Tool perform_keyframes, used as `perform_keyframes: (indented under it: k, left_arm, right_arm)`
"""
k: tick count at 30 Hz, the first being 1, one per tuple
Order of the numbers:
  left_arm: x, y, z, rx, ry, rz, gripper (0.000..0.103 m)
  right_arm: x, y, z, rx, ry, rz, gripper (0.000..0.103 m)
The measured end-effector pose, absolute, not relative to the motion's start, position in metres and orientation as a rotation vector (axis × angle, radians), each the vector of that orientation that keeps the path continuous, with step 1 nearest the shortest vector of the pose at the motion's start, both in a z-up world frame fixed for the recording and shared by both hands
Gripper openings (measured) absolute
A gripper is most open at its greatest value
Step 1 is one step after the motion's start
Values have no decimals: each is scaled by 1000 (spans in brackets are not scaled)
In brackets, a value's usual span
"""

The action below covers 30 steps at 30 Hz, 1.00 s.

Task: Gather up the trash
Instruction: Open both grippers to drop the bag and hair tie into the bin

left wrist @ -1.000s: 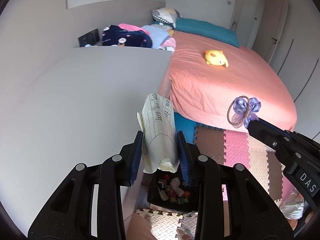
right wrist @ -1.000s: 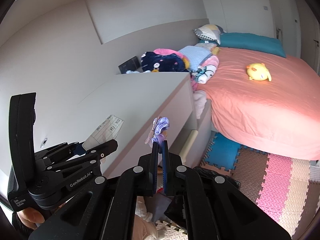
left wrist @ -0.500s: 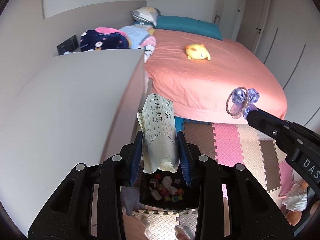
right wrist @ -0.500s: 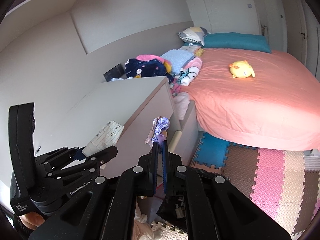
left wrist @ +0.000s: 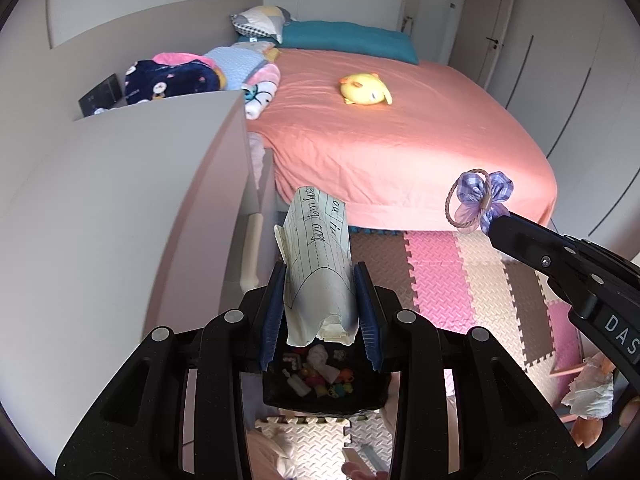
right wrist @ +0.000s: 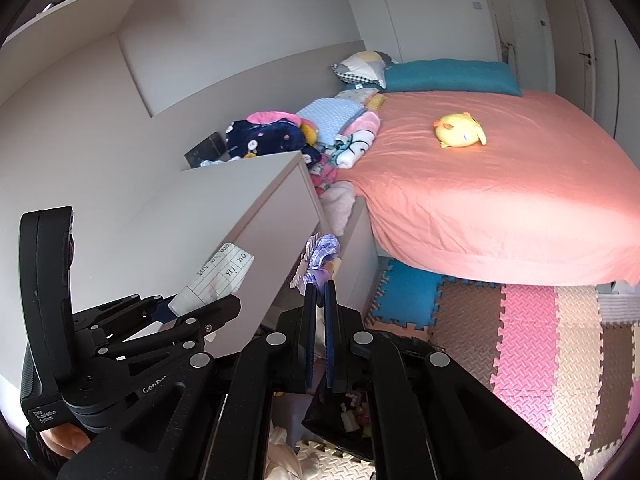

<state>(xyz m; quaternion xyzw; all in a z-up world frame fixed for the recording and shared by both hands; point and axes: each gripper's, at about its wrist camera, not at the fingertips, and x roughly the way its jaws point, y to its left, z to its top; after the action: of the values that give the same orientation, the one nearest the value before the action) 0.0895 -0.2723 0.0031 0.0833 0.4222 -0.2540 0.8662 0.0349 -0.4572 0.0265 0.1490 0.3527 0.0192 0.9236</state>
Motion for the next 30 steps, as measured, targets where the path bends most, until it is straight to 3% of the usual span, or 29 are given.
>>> perform_keyframes:
  k: [18, 19, 21, 22, 23, 24, 25, 30]
  left_arm:
    - [95, -281, -13, 201, 932, -544, 36]
    - [95, -283, -12, 207, 939, -557, 39]
    - [95, -283, -10, 208, 942, -567, 60]
    - [95, -283, -8, 202, 934, -563, 79]
    - [95, -282, -6, 199, 927, -562, 90]
    - [94, -282, -5, 197, 916, -557, 92]
    - [95, -281, -4, 200, 911, -548, 94]
    - [101, -275, -6, 191, 924, -503, 96]
  right_arm:
    - [49, -465, 7, 325, 777, 28, 5]
    - [50, -465, 8, 324, 778, 28, 5]
    - [50, -467, 11, 325, 775, 20, 6]
    - [50, -467, 11, 326, 776, 18, 13]
    - [51, -468, 12, 324, 780, 13, 20]
    - [50, -469, 13, 316, 782, 0, 45]
    - [49, -469, 14, 306, 775, -27, 62]
    - [46, -470, 17, 286, 755, -45, 63]
